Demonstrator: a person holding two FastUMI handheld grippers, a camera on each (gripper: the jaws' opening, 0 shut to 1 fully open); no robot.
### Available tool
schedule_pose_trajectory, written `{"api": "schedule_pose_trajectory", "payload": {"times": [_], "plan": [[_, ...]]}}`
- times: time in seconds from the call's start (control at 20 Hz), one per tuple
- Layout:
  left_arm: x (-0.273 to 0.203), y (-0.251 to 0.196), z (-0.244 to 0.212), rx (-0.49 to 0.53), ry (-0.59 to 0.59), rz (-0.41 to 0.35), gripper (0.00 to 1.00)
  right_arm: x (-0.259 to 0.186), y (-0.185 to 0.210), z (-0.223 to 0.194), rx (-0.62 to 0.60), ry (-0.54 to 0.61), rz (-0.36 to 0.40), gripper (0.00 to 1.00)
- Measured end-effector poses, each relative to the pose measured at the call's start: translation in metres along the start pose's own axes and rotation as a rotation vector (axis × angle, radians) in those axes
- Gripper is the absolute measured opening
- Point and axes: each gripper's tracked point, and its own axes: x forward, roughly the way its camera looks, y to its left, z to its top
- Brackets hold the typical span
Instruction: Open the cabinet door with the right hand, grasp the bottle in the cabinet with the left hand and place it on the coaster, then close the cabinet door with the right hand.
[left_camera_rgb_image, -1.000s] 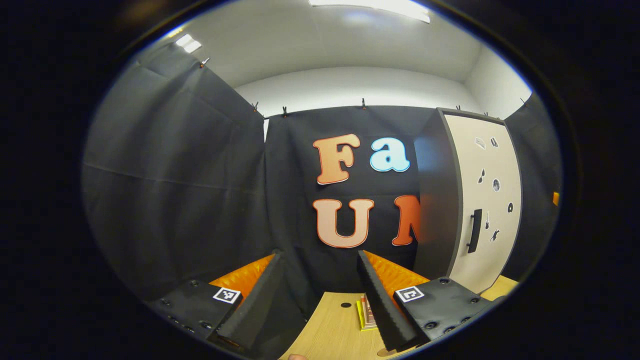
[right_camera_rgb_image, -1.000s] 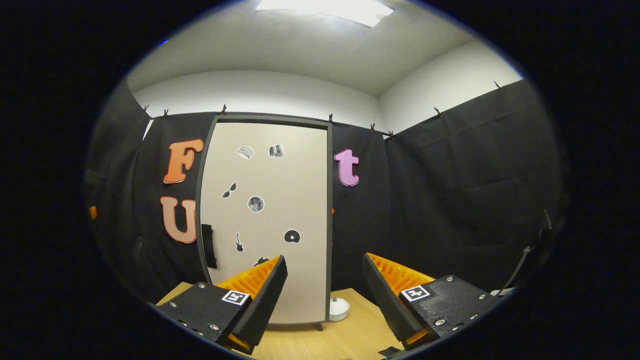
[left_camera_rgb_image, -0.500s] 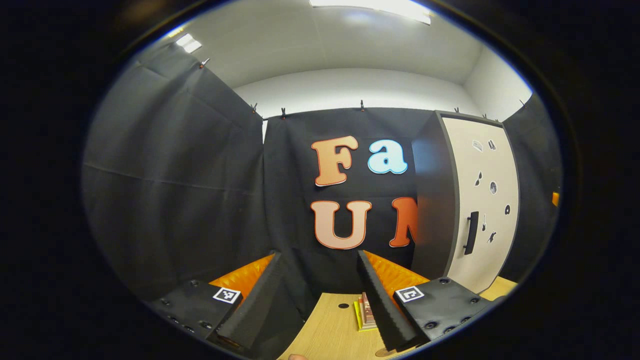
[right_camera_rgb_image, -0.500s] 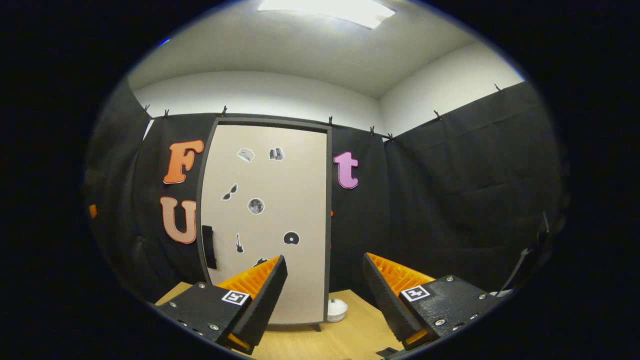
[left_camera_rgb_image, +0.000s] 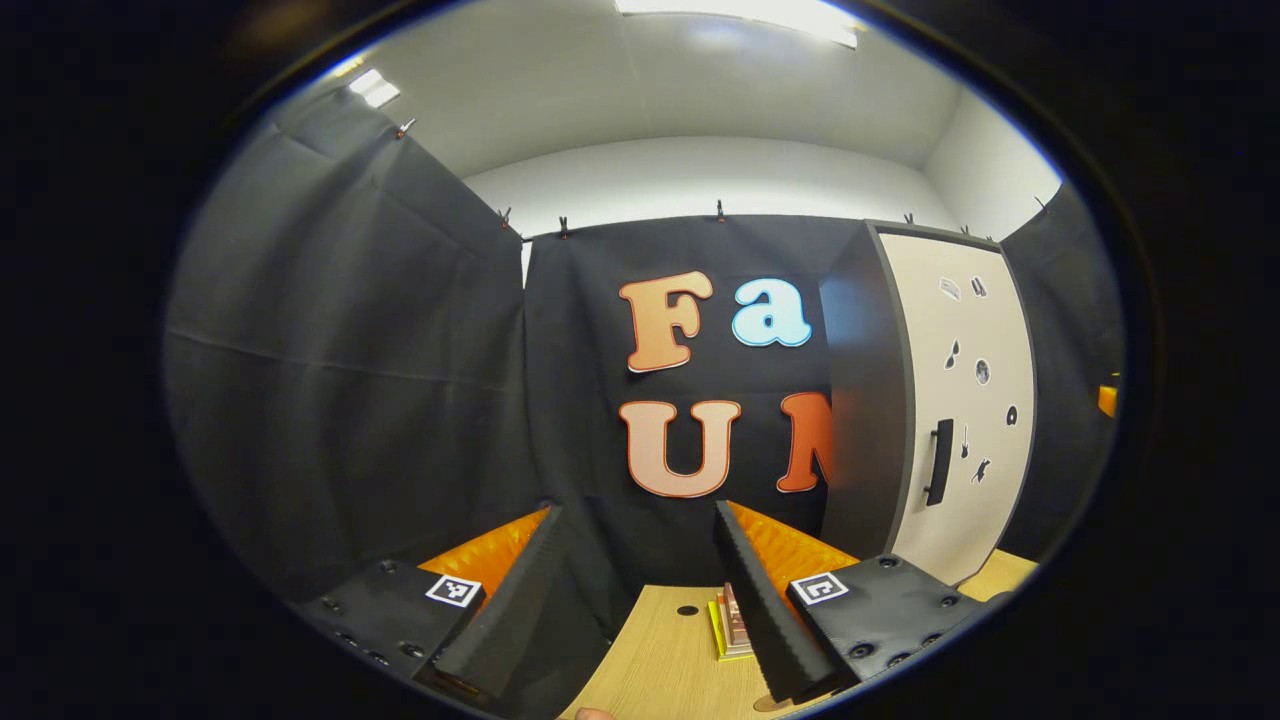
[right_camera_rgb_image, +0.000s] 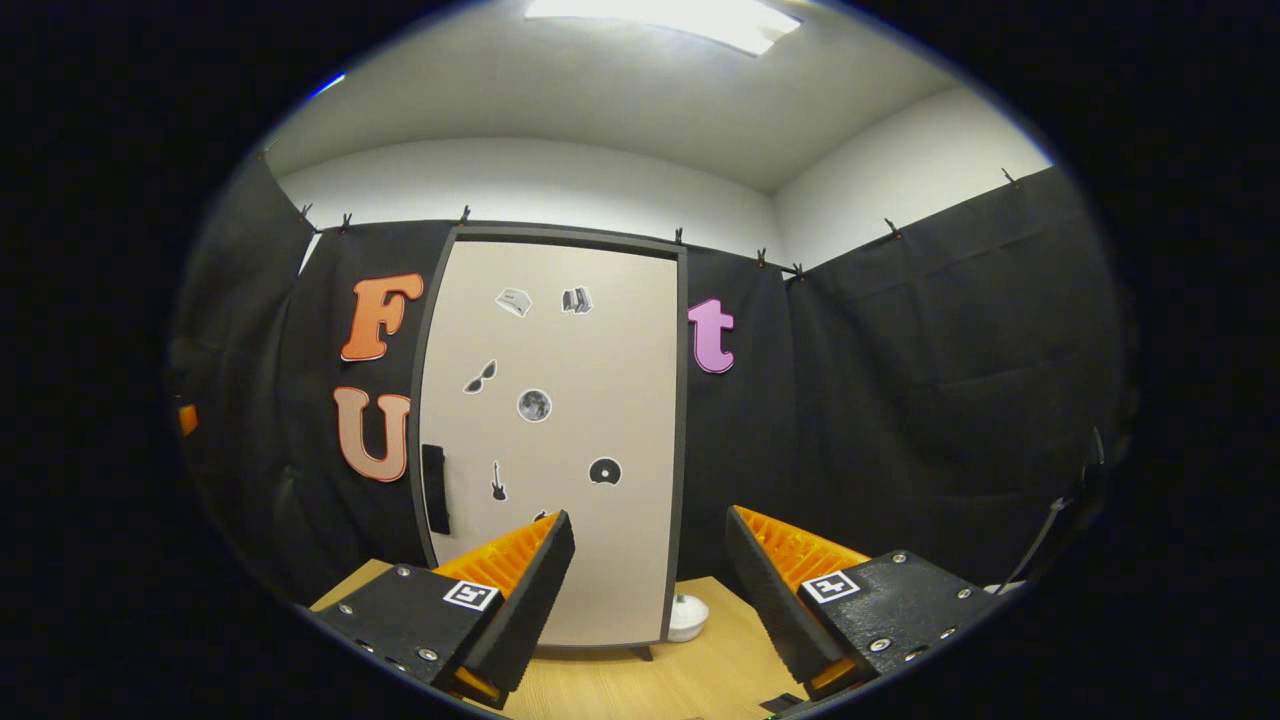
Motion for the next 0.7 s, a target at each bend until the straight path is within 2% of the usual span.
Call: {"api": "schedule_pose_trajectory", "payload": {"times": [0.1, 0.25, 0.45, 0.5, 0.7], "plan": [[0.000, 0.004, -0.001, 0.000, 0.003, 0.007, 0.99, 0.006, 0.012, -0.003, 0.002, 0.007, 0.020, 0.95], [0.000, 0.009, -0.003, 0.007, 0.005, 0.020, 0.96, 0.015, 0.037, -0.012, 0.000, 0.025, 0.070, 0.94], [-0.002, 0.020, -0.004, 0.015, 0.005, 0.046, 1.00, 0.034, 0.068, -0.019, 0.000, 0.045, 0.130, 0.94], [-0.001, 0.023, -0.005, 0.014, 0.007, 0.054, 0.96, 0.039, 0.076, -0.021, 0.004, 0.048, 0.143, 0.94], [-0.003, 0.039, -0.008, 0.017, 0.013, 0.093, 0.97, 0.061, 0.114, -0.029, 0.016, 0.062, 0.203, 0.94]]}}
